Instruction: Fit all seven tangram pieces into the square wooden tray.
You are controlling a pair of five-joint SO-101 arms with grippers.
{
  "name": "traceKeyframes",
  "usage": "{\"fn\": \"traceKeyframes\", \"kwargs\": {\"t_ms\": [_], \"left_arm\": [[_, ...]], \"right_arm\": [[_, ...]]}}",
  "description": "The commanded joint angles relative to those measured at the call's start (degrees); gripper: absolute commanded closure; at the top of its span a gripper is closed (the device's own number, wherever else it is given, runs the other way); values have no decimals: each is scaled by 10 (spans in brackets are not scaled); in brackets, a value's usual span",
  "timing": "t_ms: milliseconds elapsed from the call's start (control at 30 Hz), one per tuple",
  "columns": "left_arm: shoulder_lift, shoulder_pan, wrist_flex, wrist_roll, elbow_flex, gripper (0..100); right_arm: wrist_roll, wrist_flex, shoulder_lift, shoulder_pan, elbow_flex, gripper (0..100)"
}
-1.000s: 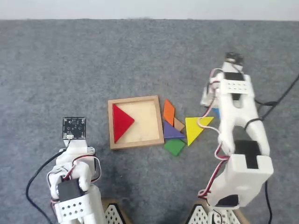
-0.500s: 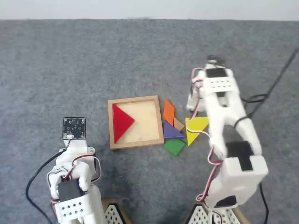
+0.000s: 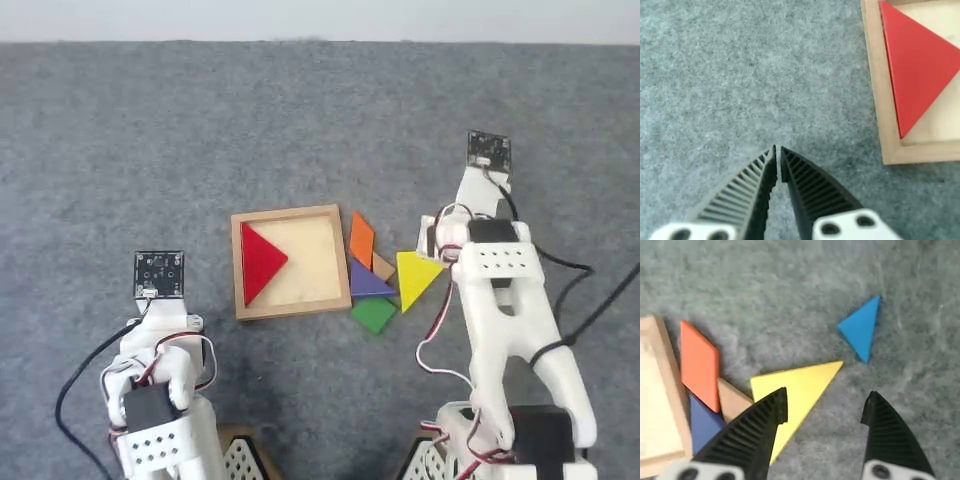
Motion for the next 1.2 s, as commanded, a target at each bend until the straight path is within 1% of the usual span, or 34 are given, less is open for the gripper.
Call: {"fn": "traceKeyframes", "kwargs": {"t_ms": [0, 100, 300, 500, 733, 1167], "left_arm": [[-11, -2, 3, -5, -5, 985], [-11, -2, 3, -5, -5, 985], [-11, -2, 3, -5, -5, 985], [-11, -2, 3, -5, -5, 985], [-11, -2, 3, -5, -5, 985], [-11, -2, 3, -5, -5, 985]], "right_arm": [[18, -15, -4, 1, 2, 767], [18, -17, 32, 8, 2, 767], [18, -29, 64, 53, 1, 767], [18, -12, 65, 39, 3, 767], [18, -16, 60, 0, 20, 768], [18, -16, 60, 2, 20, 768]]}}
